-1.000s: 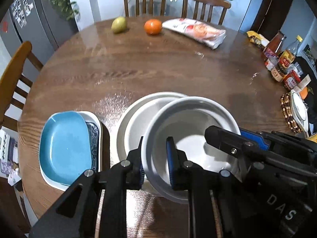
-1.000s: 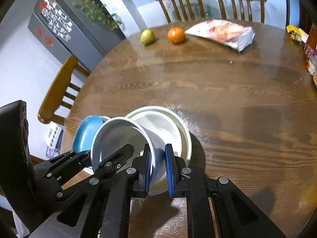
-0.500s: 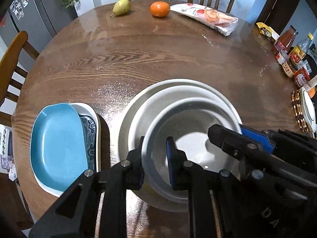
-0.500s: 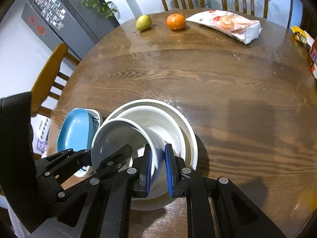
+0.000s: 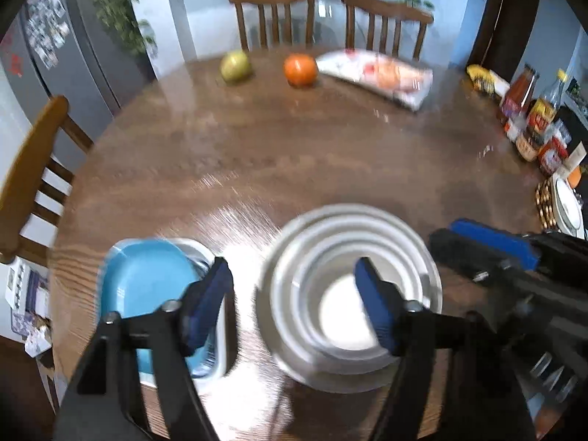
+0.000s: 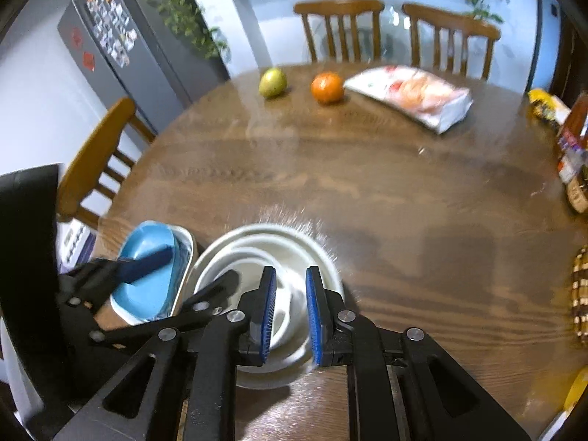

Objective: Organize plates and bowls
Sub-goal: 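Lower the small white bowl into the medium bowl and open both grippers, then move both grippers to the rim of the nested white bowl stack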

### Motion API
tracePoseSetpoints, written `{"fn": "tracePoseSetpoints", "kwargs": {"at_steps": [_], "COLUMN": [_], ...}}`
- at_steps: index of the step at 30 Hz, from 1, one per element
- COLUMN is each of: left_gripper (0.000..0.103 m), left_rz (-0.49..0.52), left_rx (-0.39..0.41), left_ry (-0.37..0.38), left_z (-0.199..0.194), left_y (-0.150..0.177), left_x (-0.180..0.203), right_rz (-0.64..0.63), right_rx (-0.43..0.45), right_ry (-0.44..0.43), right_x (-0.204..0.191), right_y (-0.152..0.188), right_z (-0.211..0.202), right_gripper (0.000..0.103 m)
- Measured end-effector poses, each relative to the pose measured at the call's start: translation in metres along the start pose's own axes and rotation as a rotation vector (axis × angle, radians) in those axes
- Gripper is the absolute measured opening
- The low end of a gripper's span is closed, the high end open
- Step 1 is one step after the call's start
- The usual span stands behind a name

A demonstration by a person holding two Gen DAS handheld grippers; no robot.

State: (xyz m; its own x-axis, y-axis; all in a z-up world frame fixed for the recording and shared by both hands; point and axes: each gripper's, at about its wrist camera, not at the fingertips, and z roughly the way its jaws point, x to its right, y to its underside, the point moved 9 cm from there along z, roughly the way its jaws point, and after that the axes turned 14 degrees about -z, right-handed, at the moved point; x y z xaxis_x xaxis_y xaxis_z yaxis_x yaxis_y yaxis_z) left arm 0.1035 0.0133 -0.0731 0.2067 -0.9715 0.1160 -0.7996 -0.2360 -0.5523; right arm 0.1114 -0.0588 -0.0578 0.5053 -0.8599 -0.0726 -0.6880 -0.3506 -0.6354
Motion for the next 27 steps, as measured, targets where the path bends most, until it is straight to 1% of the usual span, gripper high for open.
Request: {"fn": "tracePoseSetpoints", "kwargs": {"at_steps": [1,3,5,7,9,11,16,20,24,27], "left_gripper": [0.071,0.072,0.074,0.075,0.075,0.075,0.075,0.075,0.075,0.075], "left_rz": [0.0,-0.012,-0.033,-0.076,-0.103,-0.12,-0.117,-0.104,-0.095,-0.105], "left_rx": [0.016,0.026,0.004,-0.038,-0.055,-0.074,-0.118,-0.133,-0.145,-0.187], "left_ry": [-0.007,-0.016,-0.012,0.001,-0.008,-0.022,-0.039,-0.045,-0.05,-0.026], "left_z": [-0.004,-0.011,-0.012,-0.01,-0.01,-0.006,0.003,0.008,0.012,0.019], "left_y": [-0.003,-0.007,-0.006,-0.002,0.004,0.009,0.024,0.028,0.03,0.031], "left_x": [-0.004,-0.016,-0.028,-0.044,-0.053,-0.06,-0.06,-0.057,-0.057,-0.056], "right_rz": [0.006,0.018,0.034,0.065,0.105,0.125,0.149,0.154,0.153,0.163], "right_rx": [0.012,0.025,0.024,0.013,-0.005,-0.025,-0.061,-0.076,-0.095,-0.113], "right_ry": [0.005,0.013,0.005,-0.022,-0.047,-0.051,-0.08,-0.101,-0.086,-0.074], "right_x": [0.004,0.012,0.017,0.022,0.028,0.032,0.032,0.026,0.027,0.031], "right_y": [-0.001,-0.001,0.003,0.009,0.019,0.027,0.044,0.051,0.054,0.056], "right_z": [-0.006,-0.015,-0.018,-0.017,-0.014,-0.01,-0.001,0.006,0.013,0.019], "right_gripper": [0.026,0.026,0.026,0.026,0.026,0.026,0.026,0.026,0.026,0.026]}}
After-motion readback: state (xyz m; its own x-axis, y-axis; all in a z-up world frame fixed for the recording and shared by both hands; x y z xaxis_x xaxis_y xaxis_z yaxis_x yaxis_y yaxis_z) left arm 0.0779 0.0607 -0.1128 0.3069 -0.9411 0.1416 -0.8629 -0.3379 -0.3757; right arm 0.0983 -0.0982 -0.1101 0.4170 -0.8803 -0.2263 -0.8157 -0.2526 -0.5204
